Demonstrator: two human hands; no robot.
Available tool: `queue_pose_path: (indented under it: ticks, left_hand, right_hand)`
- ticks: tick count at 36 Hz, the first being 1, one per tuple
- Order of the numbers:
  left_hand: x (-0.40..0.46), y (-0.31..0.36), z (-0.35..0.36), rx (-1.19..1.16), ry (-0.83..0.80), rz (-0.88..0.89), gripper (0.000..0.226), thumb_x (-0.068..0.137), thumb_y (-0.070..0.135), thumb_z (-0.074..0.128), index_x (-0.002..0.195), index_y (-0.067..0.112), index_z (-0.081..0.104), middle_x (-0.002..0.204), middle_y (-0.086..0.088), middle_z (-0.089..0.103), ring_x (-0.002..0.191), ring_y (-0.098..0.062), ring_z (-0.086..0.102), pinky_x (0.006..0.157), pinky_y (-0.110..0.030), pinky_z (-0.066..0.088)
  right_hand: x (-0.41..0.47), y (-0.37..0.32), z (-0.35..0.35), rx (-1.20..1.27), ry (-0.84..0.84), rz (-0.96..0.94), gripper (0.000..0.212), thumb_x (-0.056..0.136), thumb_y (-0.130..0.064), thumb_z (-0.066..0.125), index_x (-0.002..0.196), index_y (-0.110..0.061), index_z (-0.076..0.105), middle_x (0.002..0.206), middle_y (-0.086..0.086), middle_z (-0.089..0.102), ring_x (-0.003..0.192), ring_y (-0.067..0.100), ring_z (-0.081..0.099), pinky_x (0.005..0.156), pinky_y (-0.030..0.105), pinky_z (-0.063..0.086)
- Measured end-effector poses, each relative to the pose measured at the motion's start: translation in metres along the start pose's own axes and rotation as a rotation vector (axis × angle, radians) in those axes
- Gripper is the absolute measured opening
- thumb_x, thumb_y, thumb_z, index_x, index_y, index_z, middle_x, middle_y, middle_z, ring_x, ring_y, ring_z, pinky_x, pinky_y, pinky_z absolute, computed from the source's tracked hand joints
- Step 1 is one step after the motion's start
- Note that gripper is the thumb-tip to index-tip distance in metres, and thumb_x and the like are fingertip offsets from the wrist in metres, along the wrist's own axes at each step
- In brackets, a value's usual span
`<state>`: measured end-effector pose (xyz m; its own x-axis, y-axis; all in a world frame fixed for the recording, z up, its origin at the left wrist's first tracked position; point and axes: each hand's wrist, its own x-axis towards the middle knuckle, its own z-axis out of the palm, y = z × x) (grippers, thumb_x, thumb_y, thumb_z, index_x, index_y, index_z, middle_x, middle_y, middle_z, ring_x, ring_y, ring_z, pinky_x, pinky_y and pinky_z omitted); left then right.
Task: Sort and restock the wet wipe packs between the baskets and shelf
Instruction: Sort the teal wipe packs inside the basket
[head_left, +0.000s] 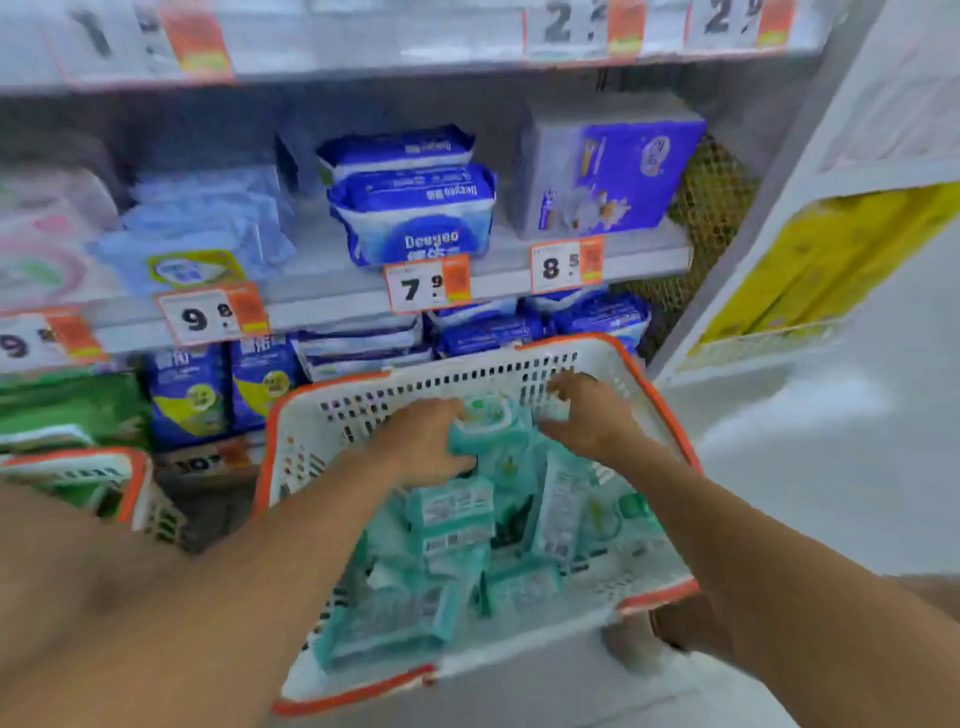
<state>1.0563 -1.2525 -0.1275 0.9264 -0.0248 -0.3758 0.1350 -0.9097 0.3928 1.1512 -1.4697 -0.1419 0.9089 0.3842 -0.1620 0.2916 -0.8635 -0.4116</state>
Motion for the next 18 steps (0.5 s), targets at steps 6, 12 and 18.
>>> queue_pose_path:
  ticks: [6, 12, 18]
  left_hand:
    - [-0.033, -0.054, 0.067, 0.17, -0.219, -0.123, 0.098, 0.08, 0.059, 0.07, 0.155, 0.017, 0.022, 0.156, -0.004, 0.025, 0.134, -0.026, 0.04, 0.107, -0.039, 0.042]
    - [-0.019, -0.05, 0.06, -0.004, -0.122, -0.207, 0.085, 0.075, 0.042, 0.083, 0.144, 0.017, 0.04, 0.14, -0.006, 0.038, 0.117, -0.027, 0.052, 0.099, -0.041, 0.048]
    - [-0.007, -0.062, 0.071, -0.221, -0.081, -0.386, 0.131, 0.051, 0.053, 0.093, 0.153, 0.022, 0.017, 0.156, -0.007, 0.028, 0.135, -0.029, 0.043, 0.107, -0.044, 0.043]
  right_hand:
    - [-0.044, 0.048, 0.07, -0.029, -0.316, 0.335, 0.1, 0.07, -0.048, 0.085, 0.147, -0.011, 0.033, 0.141, 0.019, 0.041, 0.125, 0.038, 0.049, 0.102, 0.043, 0.047]
    - [-0.022, 0.003, 0.087, -0.1, -0.263, 0.105, 0.076, 0.077, -0.04, 0.077, 0.138, -0.017, 0.04, 0.136, 0.013, 0.037, 0.123, 0.037, 0.043, 0.093, 0.044, 0.049]
    - [0.0, -0.021, 0.114, -0.051, -0.19, 0.232, 0.069, 0.071, -0.038, 0.075, 0.129, -0.016, 0.044, 0.138, 0.014, 0.035, 0.121, 0.038, 0.047, 0.095, 0.049, 0.052]
